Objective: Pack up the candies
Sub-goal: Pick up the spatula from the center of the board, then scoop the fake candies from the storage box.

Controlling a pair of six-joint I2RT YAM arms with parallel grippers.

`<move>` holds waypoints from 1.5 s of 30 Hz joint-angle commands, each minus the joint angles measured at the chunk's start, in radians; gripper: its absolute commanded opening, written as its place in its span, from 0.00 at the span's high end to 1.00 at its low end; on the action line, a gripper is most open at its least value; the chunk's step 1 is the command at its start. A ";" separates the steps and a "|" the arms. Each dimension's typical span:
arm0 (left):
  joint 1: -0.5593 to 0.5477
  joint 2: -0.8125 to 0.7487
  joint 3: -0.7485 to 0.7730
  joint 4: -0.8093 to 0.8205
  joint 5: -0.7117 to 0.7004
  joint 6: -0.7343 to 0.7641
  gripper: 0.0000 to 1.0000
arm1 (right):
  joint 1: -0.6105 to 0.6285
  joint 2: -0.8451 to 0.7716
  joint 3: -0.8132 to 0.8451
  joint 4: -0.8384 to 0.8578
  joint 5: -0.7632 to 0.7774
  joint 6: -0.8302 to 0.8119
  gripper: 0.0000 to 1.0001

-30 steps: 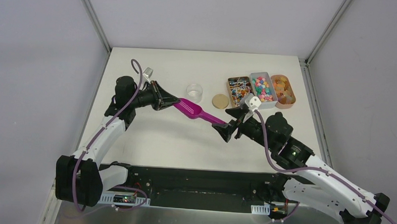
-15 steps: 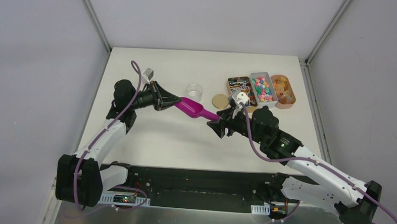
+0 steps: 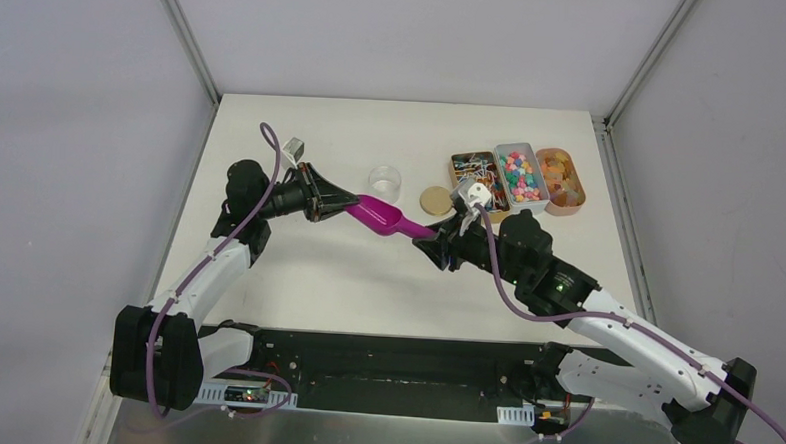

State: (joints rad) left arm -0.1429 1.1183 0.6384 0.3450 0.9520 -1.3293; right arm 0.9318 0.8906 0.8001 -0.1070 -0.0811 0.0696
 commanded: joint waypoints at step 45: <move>-0.114 -0.140 0.224 -0.710 -0.668 1.068 0.01 | -0.694 0.487 0.701 -0.828 0.482 -0.215 1.00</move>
State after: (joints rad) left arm -0.2371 0.9962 0.8585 -0.3843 0.3454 -0.2977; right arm 0.3038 1.3300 1.4155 -0.8200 0.3569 -0.1081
